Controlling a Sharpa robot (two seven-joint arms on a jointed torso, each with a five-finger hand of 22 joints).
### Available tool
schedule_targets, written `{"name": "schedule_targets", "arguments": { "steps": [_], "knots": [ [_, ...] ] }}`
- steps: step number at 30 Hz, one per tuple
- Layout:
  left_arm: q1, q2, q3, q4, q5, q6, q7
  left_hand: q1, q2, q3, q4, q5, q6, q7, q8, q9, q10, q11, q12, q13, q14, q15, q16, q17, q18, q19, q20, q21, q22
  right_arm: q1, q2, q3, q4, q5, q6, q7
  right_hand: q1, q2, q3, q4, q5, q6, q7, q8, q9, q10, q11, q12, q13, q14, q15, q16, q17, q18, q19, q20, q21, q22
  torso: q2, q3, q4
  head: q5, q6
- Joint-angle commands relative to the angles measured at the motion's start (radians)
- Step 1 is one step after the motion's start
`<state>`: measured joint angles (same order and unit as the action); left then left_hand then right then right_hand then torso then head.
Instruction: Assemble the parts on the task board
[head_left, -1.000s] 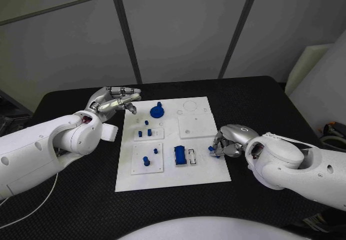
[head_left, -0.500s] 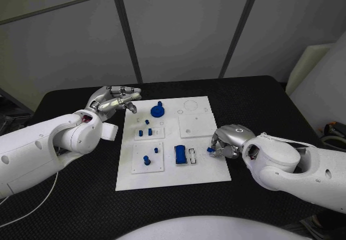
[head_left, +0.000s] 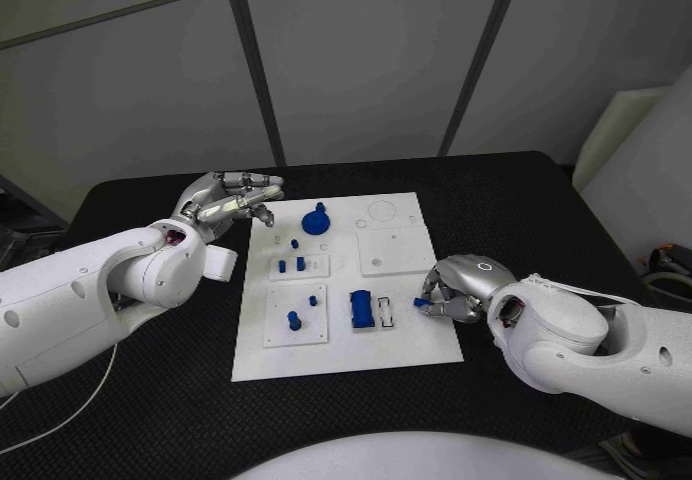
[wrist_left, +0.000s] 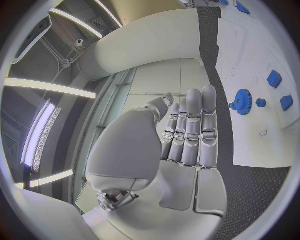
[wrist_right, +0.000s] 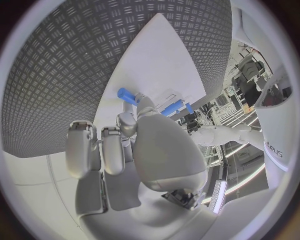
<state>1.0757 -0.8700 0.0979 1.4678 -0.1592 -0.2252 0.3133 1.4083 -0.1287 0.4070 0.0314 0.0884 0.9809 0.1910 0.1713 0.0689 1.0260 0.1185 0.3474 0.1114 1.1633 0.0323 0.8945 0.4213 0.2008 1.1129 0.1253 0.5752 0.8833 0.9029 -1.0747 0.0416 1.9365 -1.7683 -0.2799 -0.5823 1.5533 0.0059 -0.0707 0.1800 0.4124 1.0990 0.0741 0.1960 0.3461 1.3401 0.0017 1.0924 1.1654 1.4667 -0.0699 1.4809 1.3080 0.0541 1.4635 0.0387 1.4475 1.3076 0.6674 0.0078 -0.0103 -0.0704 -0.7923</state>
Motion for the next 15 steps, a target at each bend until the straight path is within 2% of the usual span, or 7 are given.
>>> {"name": "schedule_targets", "arguments": {
  "steps": [1, 10, 15],
  "knots": [
    [0.001, 0.0, 0.001, 0.003, 0.002, 0.011, 0.001, 0.004, 0.009, -0.007, 0.0, -0.002, -0.008, 0.002, 0.007, 0.0, -0.005, 0.0, 0.003, 0.001, -0.008, 0.002, 0.001, -0.001, -0.018, -0.005, 0.005, -0.006, -0.002, 0.001, 0.0, 0.0, 0.016, 0.097, -0.103, -0.021, 0.024, 0.018, 0.013, 0.002, 0.007, 0.012, -0.009, 0.011, 0.021, 0.022, -0.015, 0.023, 0.043, 0.074, -0.009, 0.004, 0.117, -0.014, 0.022, -0.007, 0.006, 0.1, 0.0, 0.0002, 0.0002, 0.003, -0.001],
    [0.001, -0.001, 0.001, 0.005, 0.002, 0.011, 0.001, 0.004, 0.009, -0.007, 0.0, -0.002, -0.008, 0.002, 0.007, 0.0, -0.005, 0.0, 0.003, 0.001, -0.008, 0.002, 0.001, -0.001, -0.018, -0.005, 0.005, -0.006, -0.002, 0.002, 0.011, 0.001, 0.054, 0.186, -0.238, -0.016, -0.001, -0.004, 0.042, 0.017, 0.003, 0.011, -0.011, 0.014, 0.027, 0.026, -0.016, 0.026, 0.047, 0.075, -0.009, 0.005, 0.12, -0.015, 0.023, -0.008, 0.007, 0.101, 0.001, -0.0007, 0.0004, 0.007, -0.001],
    [0.001, -0.003, 0.001, 0.007, 0.002, 0.011, 0.001, 0.004, 0.009, -0.007, 0.0, -0.002, -0.008, 0.002, 0.007, 0.0, -0.005, 0.0, 0.003, 0.001, -0.008, 0.002, 0.001, -0.001, -0.018, -0.005, 0.005, -0.006, -0.002, 0.002, 0.024, 0.002, 0.057, 0.225, -0.257, -0.013, -0.016, -0.015, 0.06, 0.028, -0.005, 0.01, -0.012, 0.014, 0.029, 0.029, -0.017, 0.028, 0.05, 0.075, -0.01, 0.006, 0.121, -0.015, 0.024, -0.008, 0.009, 0.104, 0.001, -0.0002, -0.0003, 0.01, -0.001]
  ]
}}
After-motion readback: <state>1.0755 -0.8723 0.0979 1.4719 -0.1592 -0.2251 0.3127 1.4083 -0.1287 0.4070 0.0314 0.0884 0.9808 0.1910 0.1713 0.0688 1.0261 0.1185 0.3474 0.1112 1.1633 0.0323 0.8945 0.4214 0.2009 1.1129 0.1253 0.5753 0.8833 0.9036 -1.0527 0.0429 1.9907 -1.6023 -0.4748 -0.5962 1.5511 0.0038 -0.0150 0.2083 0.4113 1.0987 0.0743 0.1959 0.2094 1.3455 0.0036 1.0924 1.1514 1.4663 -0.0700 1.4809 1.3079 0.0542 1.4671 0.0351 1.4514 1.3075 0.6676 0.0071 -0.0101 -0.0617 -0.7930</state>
